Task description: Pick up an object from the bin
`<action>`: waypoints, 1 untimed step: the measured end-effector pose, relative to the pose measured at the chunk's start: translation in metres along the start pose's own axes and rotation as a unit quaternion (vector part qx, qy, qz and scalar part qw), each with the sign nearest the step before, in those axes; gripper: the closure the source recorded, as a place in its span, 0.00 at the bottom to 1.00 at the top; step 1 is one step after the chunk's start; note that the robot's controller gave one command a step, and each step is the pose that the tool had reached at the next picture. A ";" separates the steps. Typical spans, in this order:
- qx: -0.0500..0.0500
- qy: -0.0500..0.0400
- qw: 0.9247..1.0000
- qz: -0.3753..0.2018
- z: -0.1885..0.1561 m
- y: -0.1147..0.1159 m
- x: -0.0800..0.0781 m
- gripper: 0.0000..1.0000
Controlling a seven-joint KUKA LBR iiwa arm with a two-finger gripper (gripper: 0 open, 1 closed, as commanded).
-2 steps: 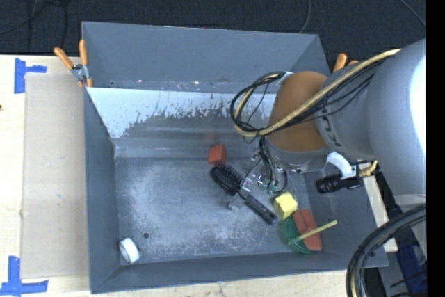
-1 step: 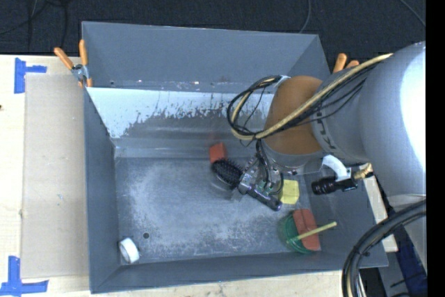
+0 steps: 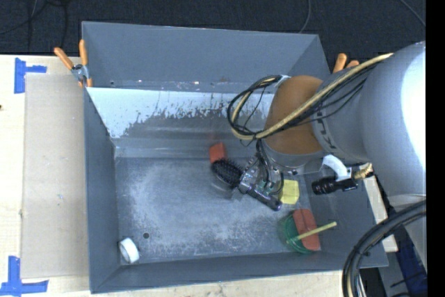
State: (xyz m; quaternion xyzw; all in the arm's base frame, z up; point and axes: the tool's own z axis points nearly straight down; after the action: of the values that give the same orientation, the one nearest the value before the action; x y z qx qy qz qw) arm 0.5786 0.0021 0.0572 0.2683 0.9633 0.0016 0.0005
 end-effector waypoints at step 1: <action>0.000 0.001 1.000 0.000 -0.004 0.000 0.001 1.00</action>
Offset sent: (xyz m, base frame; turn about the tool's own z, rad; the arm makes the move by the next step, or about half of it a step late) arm -0.0001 0.0000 0.0639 0.0000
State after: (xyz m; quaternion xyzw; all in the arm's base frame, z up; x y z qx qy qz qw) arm 0.5778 0.0023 0.0614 0.2683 0.9633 0.0015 -0.0007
